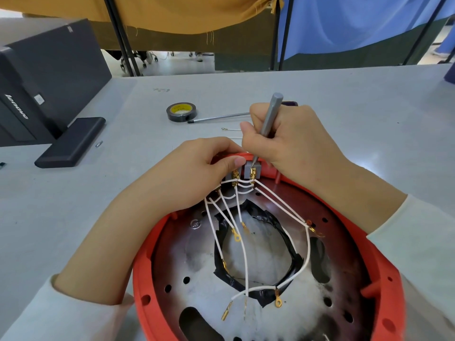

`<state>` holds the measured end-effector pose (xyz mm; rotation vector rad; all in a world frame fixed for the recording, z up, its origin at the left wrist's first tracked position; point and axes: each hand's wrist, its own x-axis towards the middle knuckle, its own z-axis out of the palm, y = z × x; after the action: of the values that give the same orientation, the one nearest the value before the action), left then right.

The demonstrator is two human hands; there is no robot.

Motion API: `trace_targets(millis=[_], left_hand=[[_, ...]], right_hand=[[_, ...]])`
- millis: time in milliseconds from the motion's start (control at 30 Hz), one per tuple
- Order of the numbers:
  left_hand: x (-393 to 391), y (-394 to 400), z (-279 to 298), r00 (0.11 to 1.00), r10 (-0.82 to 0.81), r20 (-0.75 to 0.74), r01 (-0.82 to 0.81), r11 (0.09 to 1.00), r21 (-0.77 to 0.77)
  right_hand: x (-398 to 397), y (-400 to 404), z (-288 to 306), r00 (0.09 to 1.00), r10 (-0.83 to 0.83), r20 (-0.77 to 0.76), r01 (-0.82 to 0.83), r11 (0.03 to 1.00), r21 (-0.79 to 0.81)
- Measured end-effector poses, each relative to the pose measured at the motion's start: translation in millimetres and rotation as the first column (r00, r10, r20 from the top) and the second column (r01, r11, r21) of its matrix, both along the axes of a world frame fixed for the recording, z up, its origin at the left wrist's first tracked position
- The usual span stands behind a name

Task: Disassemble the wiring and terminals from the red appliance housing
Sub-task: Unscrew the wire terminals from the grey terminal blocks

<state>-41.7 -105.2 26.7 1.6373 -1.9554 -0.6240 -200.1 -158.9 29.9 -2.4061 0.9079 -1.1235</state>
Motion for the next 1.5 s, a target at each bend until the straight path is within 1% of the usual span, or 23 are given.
trace_targets(millis=[100, 267, 400, 467, 600, 700, 767, 933, 1000, 1067, 1167, 1233, 1400, 1500], left_hand=[[0.2, -0.4, -0.3, 1.0, 0.01, 0.003, -0.01, 1.0, -0.001], [0.1, -1.1, -0.9, 1.0, 0.012, -0.012, -0.012, 1.0, 0.004], [1.5, -1.8, -1.4, 1.0, 0.009, -0.009, -0.009, 1.0, 0.012], [1.6, -1.7, -1.2, 1.0, 0.01, -0.012, -0.01, 1.0, 0.011], [1.5, -2.1, -1.9, 1.0, 0.011, -0.012, -0.011, 1.0, 0.007], [1.2, -1.7, -1.7, 1.0, 0.007, -0.019, -0.007, 1.0, 0.005], [1.3, -1.1, -1.8, 1.0, 0.006, -0.019, -0.006, 1.0, 0.001], [1.0, -0.4, -1.3, 1.0, -0.005, -0.013, 0.005, 1.0, -0.001], [1.2, -0.5, -1.6, 1.0, -0.003, -0.011, 0.003, 1.0, 0.003], [1.3, -0.6, -1.7, 1.0, 0.001, -0.011, -0.001, 1.0, 0.005], [1.2, -1.4, -1.5, 1.0, 0.007, -0.007, -0.007, 1.0, 0.01], [1.2, -1.8, -1.2, 1.0, 0.007, -0.015, -0.007, 1.0, 0.016], [1.3, -2.4, -1.1, 1.0, 0.005, -0.013, -0.005, 1.0, 0.021], [1.6, -3.0, -1.6, 1.0, 0.009, -0.013, -0.009, 1.0, 0.025]], right_hand=[[2.1, -4.7, 0.8, 1.0, -0.019, 0.012, 0.018, 0.997, 0.074], [7.5, -14.2, 2.4, 0.996, -0.011, 0.084, -0.015, 0.951, 0.308], [9.3, -18.2, 2.7, 0.996, -0.014, 0.09, -0.022, 0.922, 0.386], [9.7, -18.6, 2.3, 0.995, -0.026, 0.093, -0.014, 0.918, 0.397], [9.4, -15.1, 1.8, 0.992, -0.041, 0.122, -0.003, 0.939, 0.345], [7.3, -7.5, 0.4, 0.993, -0.053, 0.109, 0.034, 0.984, 0.172], [6.0, -3.2, -0.2, 0.993, -0.046, 0.111, 0.036, 0.996, 0.086], [6.1, 2.0, -0.2, 0.998, -0.045, 0.038, 0.047, 0.998, -0.049], [6.7, 2.6, -0.2, 0.999, -0.042, 0.03, 0.044, 0.998, -0.052], [6.9, 0.0, -0.2, 0.998, -0.038, 0.045, 0.038, 0.999, 0.01], [8.4, -7.4, 0.7, 0.995, -0.055, 0.079, 0.043, 0.989, 0.145], [9.6, -11.2, 1.8, 0.996, -0.055, 0.076, 0.038, 0.976, 0.212], [10.8, -15.8, 3.7, 0.998, -0.031, 0.056, 0.01, 0.944, 0.331], [12.0, -18.6, 5.0, 0.999, -0.032, 0.015, 0.024, 0.927, 0.375]])
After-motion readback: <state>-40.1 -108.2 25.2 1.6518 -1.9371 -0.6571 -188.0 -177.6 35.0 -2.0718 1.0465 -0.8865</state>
